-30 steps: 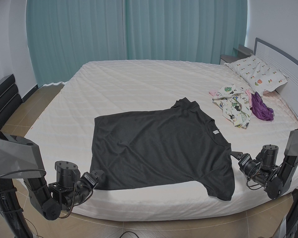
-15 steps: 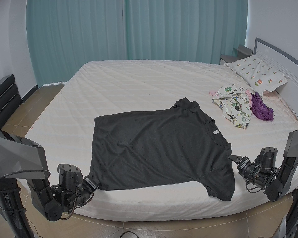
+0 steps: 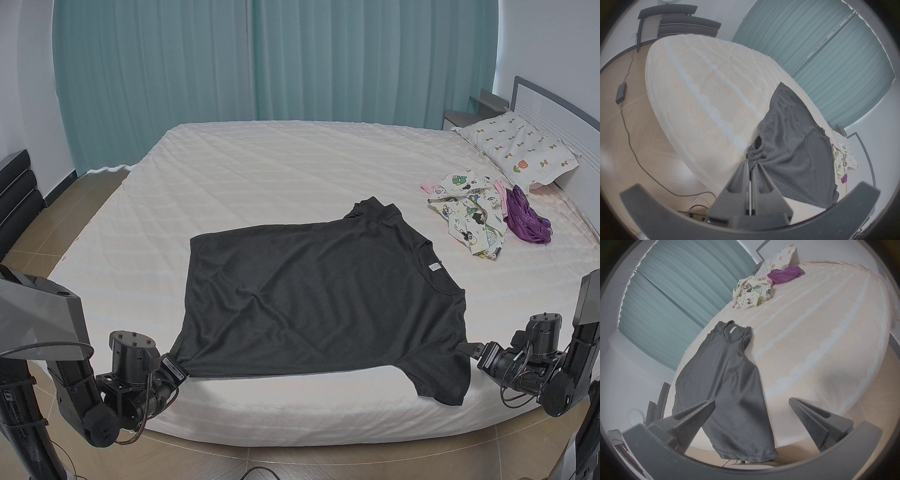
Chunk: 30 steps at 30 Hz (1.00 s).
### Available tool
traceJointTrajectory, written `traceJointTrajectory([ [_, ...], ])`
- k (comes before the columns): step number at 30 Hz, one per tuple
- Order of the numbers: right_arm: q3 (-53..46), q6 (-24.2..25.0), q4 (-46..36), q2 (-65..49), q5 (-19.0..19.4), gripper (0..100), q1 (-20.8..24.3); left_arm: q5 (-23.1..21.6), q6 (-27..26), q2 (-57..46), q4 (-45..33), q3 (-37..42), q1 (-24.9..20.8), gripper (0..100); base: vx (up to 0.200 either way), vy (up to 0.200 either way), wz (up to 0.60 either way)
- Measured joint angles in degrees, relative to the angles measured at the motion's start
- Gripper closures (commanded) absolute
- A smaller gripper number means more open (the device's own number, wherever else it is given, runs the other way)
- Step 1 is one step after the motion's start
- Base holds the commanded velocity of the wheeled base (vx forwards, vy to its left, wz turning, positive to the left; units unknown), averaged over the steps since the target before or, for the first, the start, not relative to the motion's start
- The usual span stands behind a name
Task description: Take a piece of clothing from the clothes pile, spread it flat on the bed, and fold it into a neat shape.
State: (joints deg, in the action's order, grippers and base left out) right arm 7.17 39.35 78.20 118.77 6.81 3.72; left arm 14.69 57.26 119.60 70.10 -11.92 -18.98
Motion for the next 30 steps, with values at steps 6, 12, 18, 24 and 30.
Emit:
traceJointTrajectory([
  [6, -0.78, 0.55, 0.07, 0.49, 3.83, 0, -0.44, 0.33, -0.13, -1.17, 0.18, 0.24, 0.71, 100, 0.000, 0.000, 0.00],
  [12, -0.17, 2.99, 0.11, 1.16, 6.16, 0, -0.80, 0.13, 1.30, -1.38, 0.38, 0.13, 0.71, 100, 0.000, 0.000, 0.00],
  [18, 1.48, 5.03, 0.18, 2.10, 7.47, 100, -1.18, -0.02, 1.69, -1.41, 0.52, -0.09, 0.63, 100, 0.000, 0.000, 0.00],
  [24, 3.13, 6.19, 0.10, 2.97, 8.45, 100, -1.29, -0.05, 1.97, -1.41, 0.55, -0.17, 0.66, 100, 0.000, 0.000, 0.00],
  [30, 4.24, 6.28, 0.13, 3.50, 8.31, 100, -1.30, -0.29, 2.05, -1.16, 0.55, -0.26, 0.71, 100, 0.000, 0.000, 0.00],
])
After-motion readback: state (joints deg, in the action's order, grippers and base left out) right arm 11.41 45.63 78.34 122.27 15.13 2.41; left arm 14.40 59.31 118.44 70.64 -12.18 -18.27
